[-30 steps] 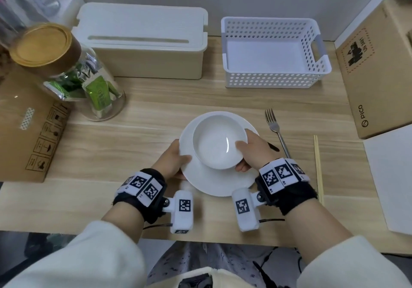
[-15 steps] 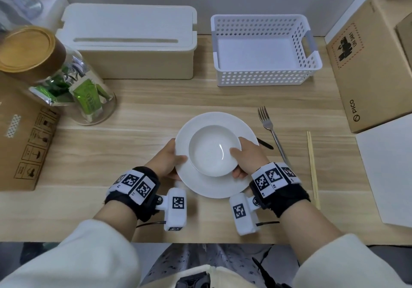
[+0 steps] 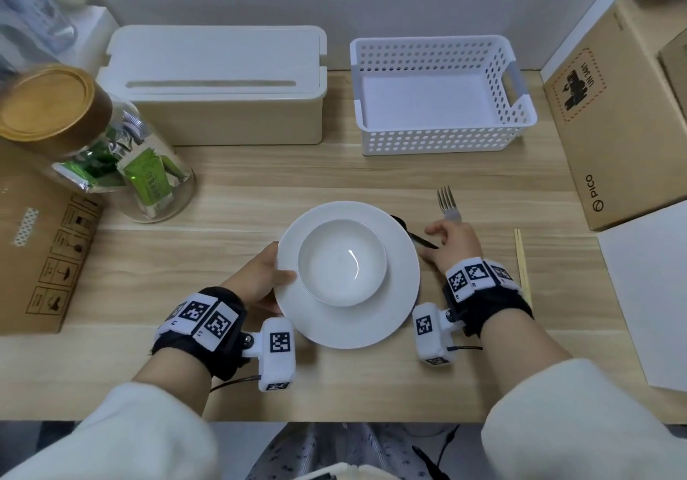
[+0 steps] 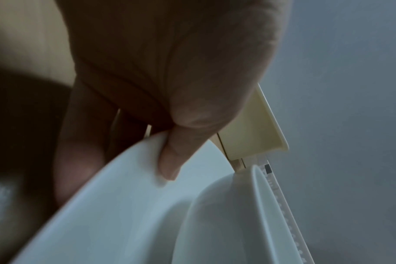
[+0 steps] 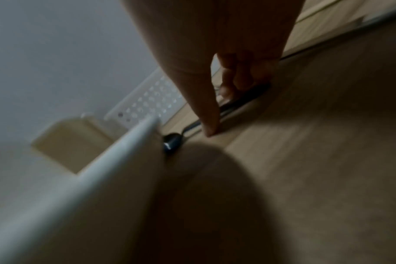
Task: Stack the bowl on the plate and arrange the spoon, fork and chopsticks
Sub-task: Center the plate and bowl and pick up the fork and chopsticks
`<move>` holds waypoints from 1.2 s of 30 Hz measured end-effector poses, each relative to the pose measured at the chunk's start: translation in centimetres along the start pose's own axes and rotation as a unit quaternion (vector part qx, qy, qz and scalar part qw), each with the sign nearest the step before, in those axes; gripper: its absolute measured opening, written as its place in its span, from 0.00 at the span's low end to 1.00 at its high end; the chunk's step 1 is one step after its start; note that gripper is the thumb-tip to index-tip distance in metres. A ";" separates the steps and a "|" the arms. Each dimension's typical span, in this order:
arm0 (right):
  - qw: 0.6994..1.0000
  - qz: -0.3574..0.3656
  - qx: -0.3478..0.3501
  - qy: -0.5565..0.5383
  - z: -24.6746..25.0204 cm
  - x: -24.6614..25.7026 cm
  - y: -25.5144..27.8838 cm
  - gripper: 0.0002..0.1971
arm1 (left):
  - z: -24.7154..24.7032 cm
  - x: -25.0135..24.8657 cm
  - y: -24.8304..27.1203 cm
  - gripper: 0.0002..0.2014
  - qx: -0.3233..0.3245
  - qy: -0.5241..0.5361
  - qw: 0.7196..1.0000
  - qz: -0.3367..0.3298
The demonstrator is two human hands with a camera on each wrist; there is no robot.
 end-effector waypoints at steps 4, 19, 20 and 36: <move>0.999 0.003 -0.008 0.053 -0.4 0.3 0.0 0.08 | 0.1 0.1 -0.1 0.24 -0.011 0.005 1.000 0.001; 0.986 -0.121 -0.100 -0.063 2.3 -5.6 3.7 0.13 | -1.4 -0.1 -0.6 0.24 -0.001 0.026 1.000 -0.014; 0.986 -0.124 -0.100 -0.056 2.3 -5.6 3.7 0.10 | -1.5 -0.2 -0.6 0.24 -0.003 0.028 1.000 -0.013; 0.974 -0.159 -0.138 -0.086 5.1 -8.3 8.1 0.13 | -5.1 -1.4 -1.4 0.26 0.049 0.038 0.997 -0.043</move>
Point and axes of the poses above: each hand's wrist, its own y-axis away from the middle knuckle, its own z-axis out of the back of the hand, x = y × z, the point moved 8 cm from there along -y, towards the middle knuckle, and after that the axes turned 7 degrees about x, right-handed, at the moved point
